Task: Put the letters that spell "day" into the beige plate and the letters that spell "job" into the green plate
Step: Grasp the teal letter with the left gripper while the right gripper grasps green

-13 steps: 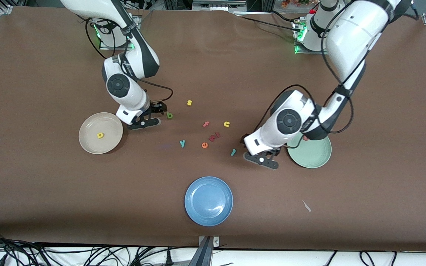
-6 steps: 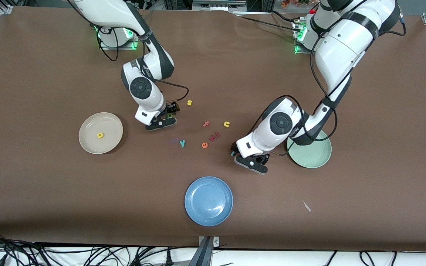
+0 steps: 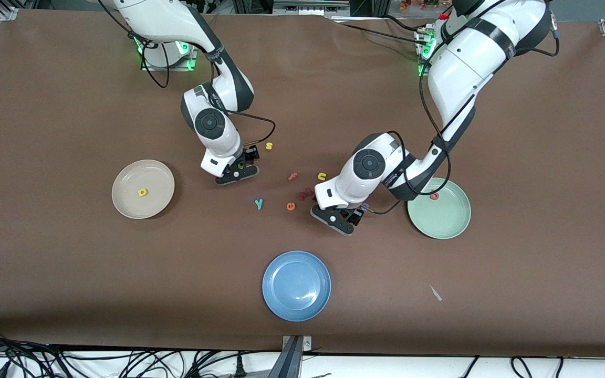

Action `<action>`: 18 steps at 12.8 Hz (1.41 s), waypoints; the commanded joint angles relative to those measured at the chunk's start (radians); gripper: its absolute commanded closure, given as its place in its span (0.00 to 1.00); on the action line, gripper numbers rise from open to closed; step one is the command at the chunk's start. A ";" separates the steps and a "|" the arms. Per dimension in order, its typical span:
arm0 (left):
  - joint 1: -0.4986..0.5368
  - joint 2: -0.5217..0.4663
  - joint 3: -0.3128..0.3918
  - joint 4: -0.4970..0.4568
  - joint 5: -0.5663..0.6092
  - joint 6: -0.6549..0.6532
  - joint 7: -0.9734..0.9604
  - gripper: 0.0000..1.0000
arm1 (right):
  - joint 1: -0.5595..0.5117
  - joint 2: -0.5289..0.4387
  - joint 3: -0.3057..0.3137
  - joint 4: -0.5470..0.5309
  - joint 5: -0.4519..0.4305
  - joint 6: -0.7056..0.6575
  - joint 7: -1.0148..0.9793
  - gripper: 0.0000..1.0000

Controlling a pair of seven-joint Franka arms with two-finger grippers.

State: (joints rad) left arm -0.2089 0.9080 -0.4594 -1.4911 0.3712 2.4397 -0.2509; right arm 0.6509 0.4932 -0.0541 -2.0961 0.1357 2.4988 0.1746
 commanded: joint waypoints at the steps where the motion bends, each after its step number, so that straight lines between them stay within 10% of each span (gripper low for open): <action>1: -0.010 0.017 0.024 0.028 0.029 0.001 0.013 0.35 | 0.003 0.010 -0.003 0.010 -0.015 0.002 -0.012 0.34; 9: -0.015 0.015 0.027 0.026 0.028 0.001 0.007 1.00 | 0.003 0.018 -0.003 0.010 -0.015 0.000 -0.021 0.80; 12: -0.004 0.005 0.027 0.025 0.029 -0.005 0.012 1.00 | -0.005 -0.010 -0.022 0.040 -0.013 -0.064 -0.030 0.91; 18: 0.069 -0.118 0.021 0.019 0.028 -0.198 0.016 1.00 | -0.010 -0.051 -0.283 0.172 0.002 -0.354 -0.213 0.91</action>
State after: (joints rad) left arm -0.1716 0.8603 -0.4342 -1.4475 0.3715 2.3228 -0.2442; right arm 0.6428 0.4412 -0.2892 -1.9327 0.1300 2.1682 0.0077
